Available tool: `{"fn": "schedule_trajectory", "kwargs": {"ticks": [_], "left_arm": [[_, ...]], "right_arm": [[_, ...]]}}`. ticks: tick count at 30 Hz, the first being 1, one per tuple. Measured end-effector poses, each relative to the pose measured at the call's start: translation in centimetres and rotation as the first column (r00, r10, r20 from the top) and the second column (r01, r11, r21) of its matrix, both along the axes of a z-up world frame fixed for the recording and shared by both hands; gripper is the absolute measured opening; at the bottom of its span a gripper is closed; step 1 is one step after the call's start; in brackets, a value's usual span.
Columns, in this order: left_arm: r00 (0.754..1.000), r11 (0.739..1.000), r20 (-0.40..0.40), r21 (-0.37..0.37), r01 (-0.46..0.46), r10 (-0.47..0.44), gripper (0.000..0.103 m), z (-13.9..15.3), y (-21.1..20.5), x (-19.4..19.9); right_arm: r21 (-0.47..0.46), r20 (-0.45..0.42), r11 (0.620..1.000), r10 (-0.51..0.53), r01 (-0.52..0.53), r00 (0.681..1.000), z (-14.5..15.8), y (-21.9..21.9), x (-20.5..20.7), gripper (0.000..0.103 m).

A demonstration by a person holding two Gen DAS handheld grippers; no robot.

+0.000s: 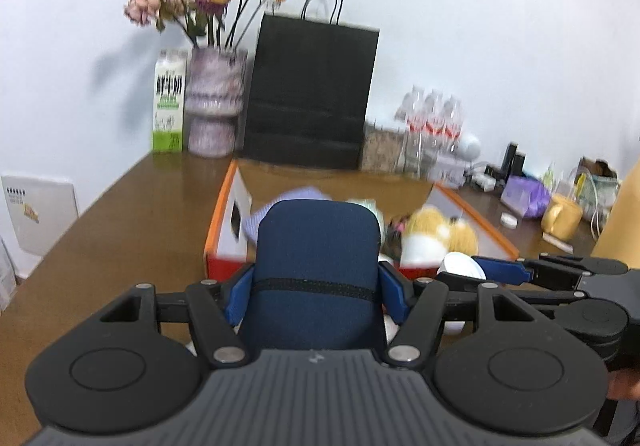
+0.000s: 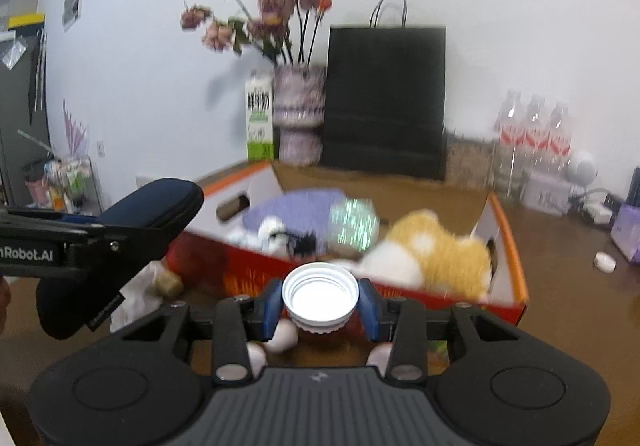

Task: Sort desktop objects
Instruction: 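Carry the case toward the box while the right tool grasps a white bottle cap, then lower the case and cap into the box and open both tools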

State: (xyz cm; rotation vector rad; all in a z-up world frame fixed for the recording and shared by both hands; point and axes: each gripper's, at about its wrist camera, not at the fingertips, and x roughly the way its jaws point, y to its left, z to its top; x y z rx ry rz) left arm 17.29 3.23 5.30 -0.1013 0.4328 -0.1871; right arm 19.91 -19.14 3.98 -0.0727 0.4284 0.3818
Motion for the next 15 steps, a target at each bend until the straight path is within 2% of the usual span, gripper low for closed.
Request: {"fn": "schedule_trajectory", "kwargs": {"ticks": [7, 15], "left_arm": [[0.998, 0.999, 0.064, -0.043, -0.021, 0.023, 0.065, 2.1, -0.6, 3.3], [0.996, 0.996, 0.066, -0.072, -0.059, 0.063, 0.065, 2.1, -1.0, 9.9]], "right_arm": [[0.019, 0.052, 0.999, -0.032, 0.031, 0.998, 2.0, 0.7, 3.3, 0.039], [0.004, 0.085, 0.998, -0.064, 0.063, 0.994, 1.4, 2.0, 9.2, 0.039]]}}
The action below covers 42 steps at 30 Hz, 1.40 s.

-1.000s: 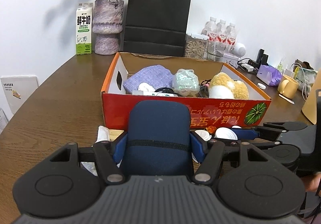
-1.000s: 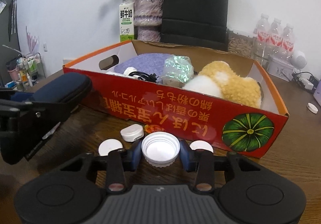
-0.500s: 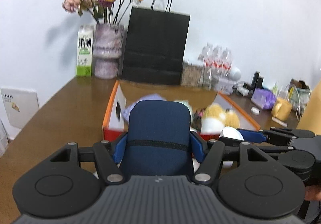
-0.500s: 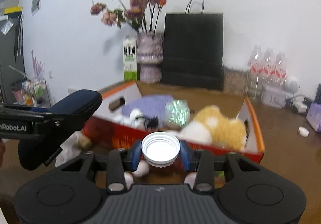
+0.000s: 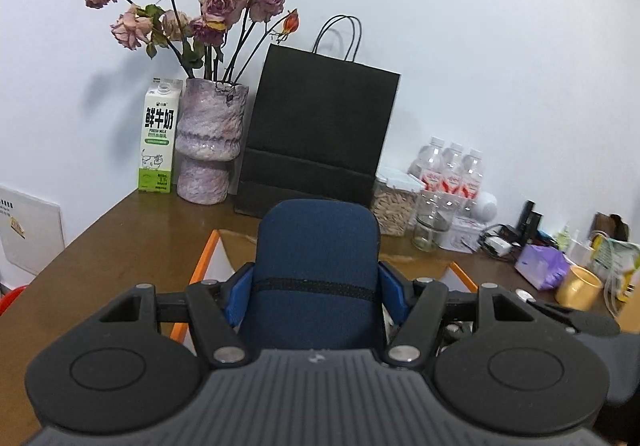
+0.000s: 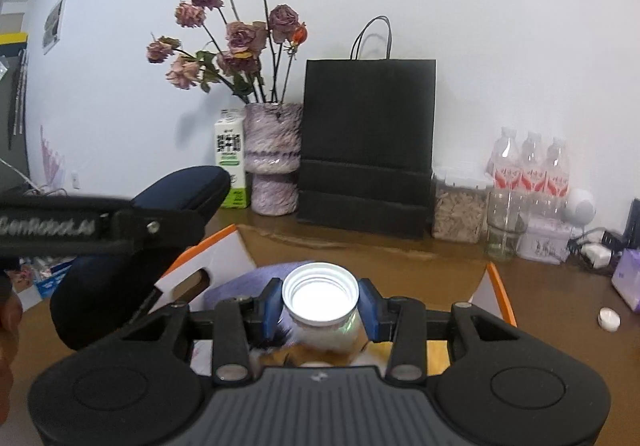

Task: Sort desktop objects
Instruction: 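Lower the case and cap into the box and open both tools, then pull both tools back from the box toward the tissue and caps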

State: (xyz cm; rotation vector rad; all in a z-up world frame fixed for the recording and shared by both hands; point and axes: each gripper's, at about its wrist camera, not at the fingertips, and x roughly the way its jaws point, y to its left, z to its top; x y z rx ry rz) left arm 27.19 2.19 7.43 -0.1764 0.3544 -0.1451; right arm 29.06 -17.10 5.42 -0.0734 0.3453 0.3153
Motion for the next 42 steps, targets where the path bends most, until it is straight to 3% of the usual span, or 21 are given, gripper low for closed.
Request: {"fn": "schedule_trajectory", "kwargs": {"ticks": [8, 19, 22, 25, 27, 31, 42], "left_arm": [[0.993, 0.981, -0.003, 0.152, -0.119, 0.121, 0.065, -3.7, -0.8, 2.8], [0.992, 0.969, 0.024, 0.212, -0.126, 0.123, 0.066, -4.5, -1.8, 2.4], [0.991, 0.965, 0.024, 0.225, -0.131, 0.129, 0.071, -4.6, -1.9, 2.3], [0.987, 0.958, 0.071, 0.239, -0.158, 0.145, 0.101, -4.4, -2.3, 1.7], [0.978, 0.948, 0.128, 0.254, -0.193, 0.165, 0.103, -4.1, -2.6, 0.8], [0.971, 0.942, 0.162, 0.260, -0.213, 0.175, 0.103, -3.9, -2.8, 0.3], [0.966, 0.937, 0.158, 0.255, -0.239, 0.204, 0.103, -3.9, -2.6, 0.4]], "right_arm": [[0.029, -0.062, 1.000, -0.001, 0.003, 0.998, -3.2, -0.9, 2.8, 0.039], [0.019, -0.040, 0.999, -0.026, 0.027, 0.999, -3.6, -0.9, 2.1, 0.039], [0.010, -0.036, 0.999, -0.031, 0.031, 0.999, -3.7, -0.8, 1.9, 0.040], [-0.003, -0.018, 1.000, -0.029, 0.029, 0.999, -3.6, -0.5, 1.4, 0.060], [-0.016, 0.009, 0.999, -0.037, 0.037, 0.999, -3.5, -0.4, 0.9, 0.080], [-0.048, 0.058, 0.996, -0.066, 0.069, 0.996, -3.0, -0.1, 0.0, 0.101], [-0.071, 0.063, 0.994, -0.082, 0.086, 0.995, -2.7, 0.0, -0.5, 0.103]]}}
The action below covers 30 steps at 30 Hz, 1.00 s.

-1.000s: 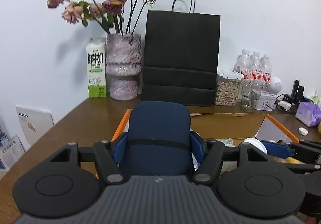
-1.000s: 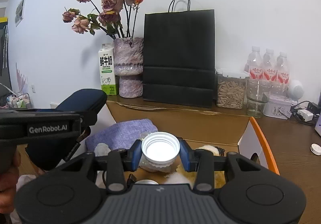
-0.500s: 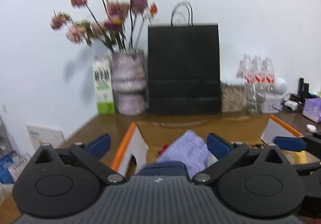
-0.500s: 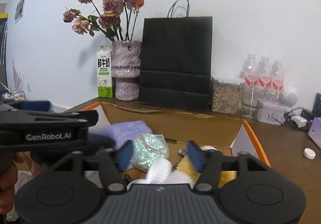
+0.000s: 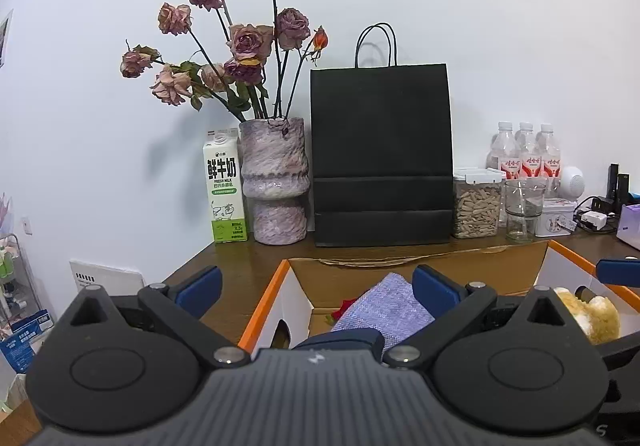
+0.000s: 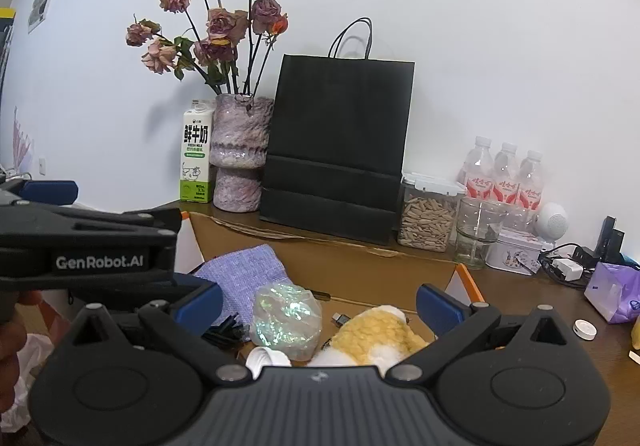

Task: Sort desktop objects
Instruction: 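Pull both tools back from the box toward the tissue and caps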

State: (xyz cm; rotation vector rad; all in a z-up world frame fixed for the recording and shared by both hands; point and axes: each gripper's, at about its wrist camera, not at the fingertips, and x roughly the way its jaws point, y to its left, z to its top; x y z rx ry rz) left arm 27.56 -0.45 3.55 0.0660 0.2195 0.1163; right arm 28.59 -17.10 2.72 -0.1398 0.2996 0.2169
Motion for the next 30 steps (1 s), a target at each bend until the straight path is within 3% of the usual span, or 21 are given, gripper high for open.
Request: {"fn": "schedule_trajectory", "kwargs": {"ticks": [23, 30], "left_arm": [[0.999, 1.000, 0.025, -0.001, 0.027, -0.027, 0.103, 2.2, -0.6, -1.5], [0.998, 0.998, -0.007, -0.017, 0.062, -0.062, 0.103, 3.4, -0.4, -3.0]], "right_arm": [[0.027, -0.008, 1.000, 0.007, -0.007, 1.000, 2.1, -0.1, -1.8, 0.103], [0.035, 0.004, 0.999, 0.000, 0.000, 1.000, 3.2, -0.5, -3.9, 0.103]]}}
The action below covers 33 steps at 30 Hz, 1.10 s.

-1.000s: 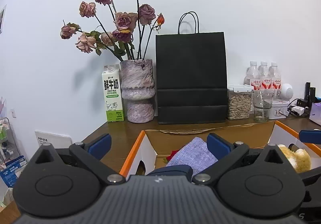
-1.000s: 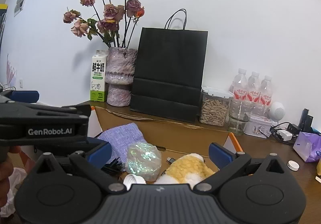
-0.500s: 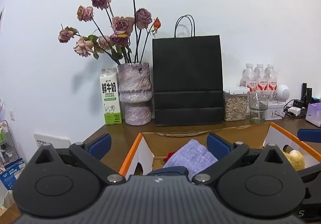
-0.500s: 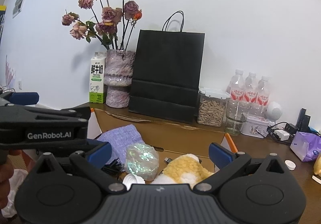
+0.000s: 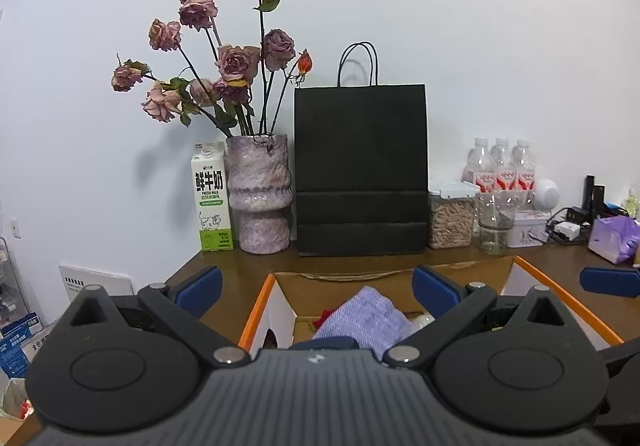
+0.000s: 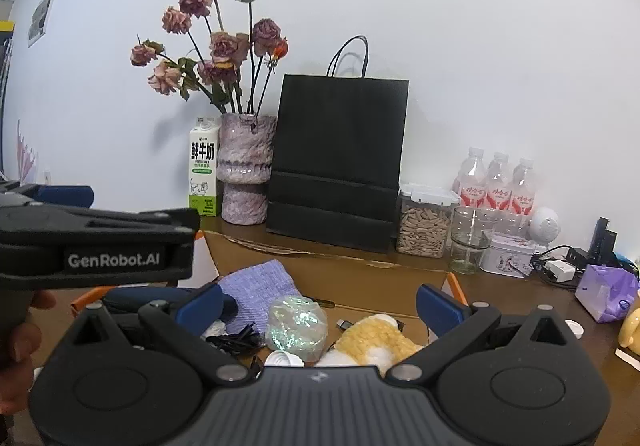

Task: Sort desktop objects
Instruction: 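Pull both tools back from the box toward the tissue and caps, then grasp the white tissue with the left tool while the right tool grasps a white cap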

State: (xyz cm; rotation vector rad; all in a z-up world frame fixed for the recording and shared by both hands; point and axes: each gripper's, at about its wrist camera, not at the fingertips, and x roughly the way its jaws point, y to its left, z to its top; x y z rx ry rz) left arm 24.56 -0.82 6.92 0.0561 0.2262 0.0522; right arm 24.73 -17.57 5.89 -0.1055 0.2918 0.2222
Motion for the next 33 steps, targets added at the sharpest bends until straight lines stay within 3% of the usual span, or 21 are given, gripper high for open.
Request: {"fn": "schedule_trajectory", "kwargs": {"ticks": [12, 20, 33], "left_arm": [[0.998, 1.000, -0.061, -0.022, -0.009, 0.008, 0.103, 0.0, 2.1, -4.3], [0.987, 0.999, -0.157, -0.012, -0.038, 0.036, 0.103, -2.2, 4.8, -6.6], [0.932, 0.999, -0.362, -0.017, -0.029, 0.021, 0.103, -7.4, 7.6, -7.9]], "right_arm": [[0.007, -0.022, 1.000, 0.001, -0.001, 1.000, 0.1, -1.8, -5.2, 0.103], [-0.011, -0.087, 1.000, 0.001, -0.002, 0.996, -1.9, -2.4, -7.9, 0.103], [-0.049, -0.248, 0.997, 0.038, -0.052, 0.968, -6.3, -0.4, -8.3, 0.103]]}}
